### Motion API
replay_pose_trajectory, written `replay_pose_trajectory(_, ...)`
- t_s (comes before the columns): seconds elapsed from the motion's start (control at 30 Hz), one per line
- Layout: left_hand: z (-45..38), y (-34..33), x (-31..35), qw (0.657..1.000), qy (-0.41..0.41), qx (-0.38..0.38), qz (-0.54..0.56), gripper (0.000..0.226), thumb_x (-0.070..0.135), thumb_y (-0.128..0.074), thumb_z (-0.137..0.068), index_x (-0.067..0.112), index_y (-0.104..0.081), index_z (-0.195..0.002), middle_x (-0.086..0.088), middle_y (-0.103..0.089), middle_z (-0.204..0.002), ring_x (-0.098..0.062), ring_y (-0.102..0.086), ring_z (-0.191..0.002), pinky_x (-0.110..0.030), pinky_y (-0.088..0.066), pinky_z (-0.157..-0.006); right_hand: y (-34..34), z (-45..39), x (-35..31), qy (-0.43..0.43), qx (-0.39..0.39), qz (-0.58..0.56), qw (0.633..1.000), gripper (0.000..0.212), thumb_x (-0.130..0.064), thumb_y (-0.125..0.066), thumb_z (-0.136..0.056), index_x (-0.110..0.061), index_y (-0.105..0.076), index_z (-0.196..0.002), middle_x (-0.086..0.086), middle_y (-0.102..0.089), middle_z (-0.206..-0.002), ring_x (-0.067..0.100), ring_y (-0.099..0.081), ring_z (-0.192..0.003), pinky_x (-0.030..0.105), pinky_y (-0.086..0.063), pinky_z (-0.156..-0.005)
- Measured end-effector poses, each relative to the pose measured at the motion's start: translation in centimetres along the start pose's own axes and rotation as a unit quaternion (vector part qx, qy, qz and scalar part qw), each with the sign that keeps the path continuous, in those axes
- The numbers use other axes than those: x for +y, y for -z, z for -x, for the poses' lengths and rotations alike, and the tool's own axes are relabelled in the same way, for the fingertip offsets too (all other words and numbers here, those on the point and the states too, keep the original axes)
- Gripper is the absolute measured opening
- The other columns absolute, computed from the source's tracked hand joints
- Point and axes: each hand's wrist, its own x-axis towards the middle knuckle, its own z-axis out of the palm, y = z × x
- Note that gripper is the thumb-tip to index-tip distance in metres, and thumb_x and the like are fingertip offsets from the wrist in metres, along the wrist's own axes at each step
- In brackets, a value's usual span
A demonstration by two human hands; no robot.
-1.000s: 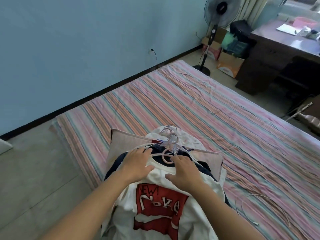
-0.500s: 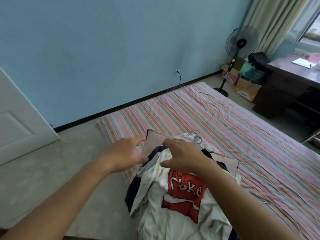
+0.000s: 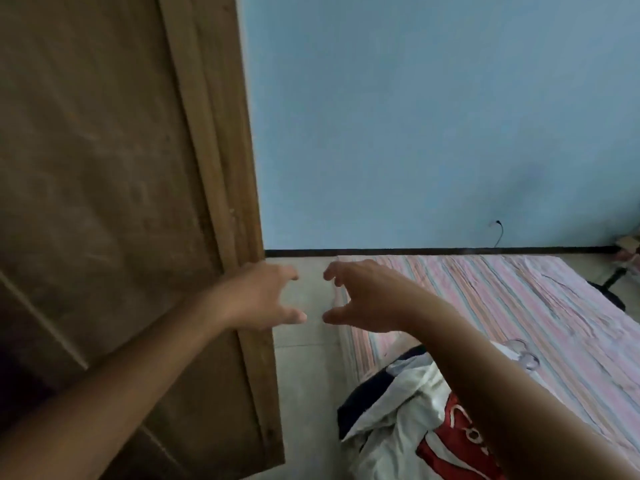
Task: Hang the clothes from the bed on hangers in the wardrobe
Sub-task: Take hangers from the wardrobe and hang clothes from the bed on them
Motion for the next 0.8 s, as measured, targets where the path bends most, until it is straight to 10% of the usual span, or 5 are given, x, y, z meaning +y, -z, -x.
replay_pose_trajectory(0.2, 7.8, 3.4, -5.2, 0.992, 0.101, 0.04, 0.067, 0.067, 0.047, -0.07, -0.084, 0.03, -0.042, -0.142, 0.006, -0.051, -0.137, -0.007, -0.054, -0.11, -0.018, -0.043, -0.074, 0.7, -2.8, -8.2, 0.105, -0.024, 0.015, 0.994, 0.059, -0.041, -0.072, -0.089, -0.022, -0.048, -0.14, 0.0, -0.059, -0.135, 0.02, -0.059, -0.117, 0.032, -0.049, -0.093)
replay_pose_trajectory(0.37, 13.1, 4.2, -7.4, 0.972, 0.212, 0.072, 0.072, 0.082, 0.057, -0.071, -0.079, 0.033, -0.034, -0.149, 0.004, -0.042, -0.149, -0.015, -0.045, -0.132, -0.036, -0.044, -0.103, 0.5, -4.8, -13.8, 0.198, -0.023, 0.056, 0.978, 0.053, -0.039, -0.066, -0.094, -0.022, -0.048, -0.14, -0.001, -0.062, -0.13, 0.019, -0.063, -0.108, 0.029, -0.052, -0.085)
replay_pose_trajectory(0.8, 26.9, 4.9, -9.5, 0.898, 0.41, 0.136, 0.079, 0.062, 0.049, -0.065, -0.088, 0.03, -0.04, -0.142, 0.01, -0.052, -0.13, -0.01, -0.054, -0.111, -0.032, -0.05, -0.09, -0.5, -6.4, -25.3, 0.401, -0.053, 0.116, 0.907, 0.047, -0.042, -0.062, -0.094, -0.022, -0.052, -0.135, 0.001, -0.063, -0.12, 0.021, -0.061, -0.111, 0.039, -0.052, -0.093)
